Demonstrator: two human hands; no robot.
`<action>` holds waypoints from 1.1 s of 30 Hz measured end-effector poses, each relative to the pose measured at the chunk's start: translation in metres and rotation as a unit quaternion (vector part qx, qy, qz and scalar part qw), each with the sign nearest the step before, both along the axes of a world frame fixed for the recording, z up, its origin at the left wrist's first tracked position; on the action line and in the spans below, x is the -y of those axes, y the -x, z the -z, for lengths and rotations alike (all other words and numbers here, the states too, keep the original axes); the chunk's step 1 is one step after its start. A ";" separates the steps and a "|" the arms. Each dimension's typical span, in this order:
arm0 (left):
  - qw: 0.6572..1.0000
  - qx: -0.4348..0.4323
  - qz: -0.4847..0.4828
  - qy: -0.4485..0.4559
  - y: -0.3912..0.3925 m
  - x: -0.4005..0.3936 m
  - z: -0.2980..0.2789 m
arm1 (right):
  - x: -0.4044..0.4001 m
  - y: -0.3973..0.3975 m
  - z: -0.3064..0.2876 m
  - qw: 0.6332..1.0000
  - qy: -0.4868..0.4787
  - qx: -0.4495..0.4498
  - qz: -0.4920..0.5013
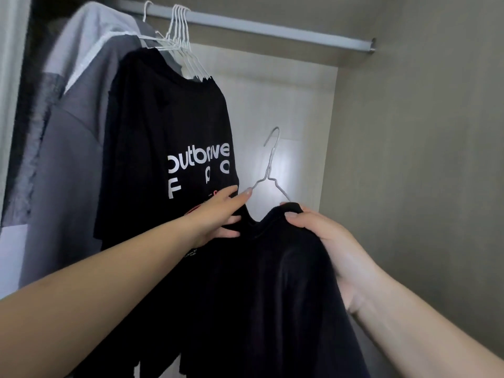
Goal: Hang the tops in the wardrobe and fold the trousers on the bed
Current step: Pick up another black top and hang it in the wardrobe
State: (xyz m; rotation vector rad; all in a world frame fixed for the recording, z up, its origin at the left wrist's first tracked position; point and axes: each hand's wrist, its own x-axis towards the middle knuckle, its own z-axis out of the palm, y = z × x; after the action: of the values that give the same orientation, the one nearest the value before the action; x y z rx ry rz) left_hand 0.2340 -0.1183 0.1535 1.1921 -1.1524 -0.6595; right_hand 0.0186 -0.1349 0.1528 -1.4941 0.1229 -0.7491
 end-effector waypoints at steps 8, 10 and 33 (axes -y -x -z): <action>0.993 -0.034 0.082 0.082 0.026 -0.039 -0.038 | -0.015 -0.068 -0.041 0.995 0.048 0.054 0.076; 0.993 -0.005 0.066 0.101 0.029 -0.053 -0.051 | -0.014 -0.087 -0.054 0.989 0.080 0.061 0.107; 0.917 0.231 -0.260 0.193 -0.041 -0.082 -0.182 | 0.019 -0.264 -0.272 0.964 0.186 0.176 0.073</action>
State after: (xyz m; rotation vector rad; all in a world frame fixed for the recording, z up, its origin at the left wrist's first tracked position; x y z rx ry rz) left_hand 0.2749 -0.0362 0.3359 1.2645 -1.2029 0.2669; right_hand 0.2826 -0.1538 0.4249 -1.6906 -0.1892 -1.1950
